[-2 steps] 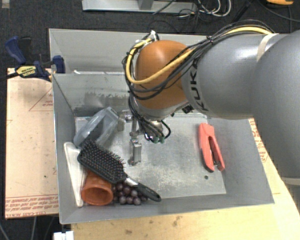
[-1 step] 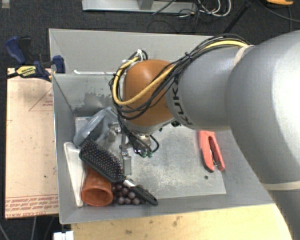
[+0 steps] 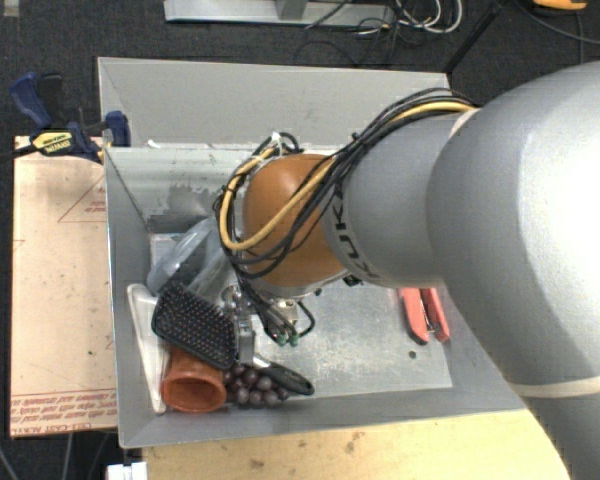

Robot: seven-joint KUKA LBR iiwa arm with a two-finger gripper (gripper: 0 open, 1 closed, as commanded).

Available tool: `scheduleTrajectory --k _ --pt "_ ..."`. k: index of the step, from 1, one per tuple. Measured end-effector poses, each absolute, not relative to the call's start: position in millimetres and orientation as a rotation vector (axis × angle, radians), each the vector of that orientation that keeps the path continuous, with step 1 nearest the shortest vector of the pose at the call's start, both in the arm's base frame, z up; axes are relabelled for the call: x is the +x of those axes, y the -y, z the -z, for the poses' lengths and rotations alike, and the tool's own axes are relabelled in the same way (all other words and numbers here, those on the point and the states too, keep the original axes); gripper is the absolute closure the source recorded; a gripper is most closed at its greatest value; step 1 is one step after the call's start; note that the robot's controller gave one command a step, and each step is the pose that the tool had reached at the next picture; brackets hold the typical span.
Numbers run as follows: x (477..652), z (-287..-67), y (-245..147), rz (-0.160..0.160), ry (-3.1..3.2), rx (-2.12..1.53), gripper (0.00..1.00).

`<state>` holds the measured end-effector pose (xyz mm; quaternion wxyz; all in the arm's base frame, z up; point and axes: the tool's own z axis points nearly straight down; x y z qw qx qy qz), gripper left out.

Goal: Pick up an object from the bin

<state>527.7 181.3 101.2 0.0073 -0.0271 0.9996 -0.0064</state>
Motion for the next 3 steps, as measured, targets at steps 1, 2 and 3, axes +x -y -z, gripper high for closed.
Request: scheduleTrajectory --k 1,2,3 --pt "534.0 -99.4 -181.6 0.005 -3.091 -0.074 0.00" --pt "526.9 -100.5 -181.5 0.019 -3.128 -0.083 1.00" --pt "526.9 -100.5 -181.5 0.019 -3.128 -0.083 1.00"
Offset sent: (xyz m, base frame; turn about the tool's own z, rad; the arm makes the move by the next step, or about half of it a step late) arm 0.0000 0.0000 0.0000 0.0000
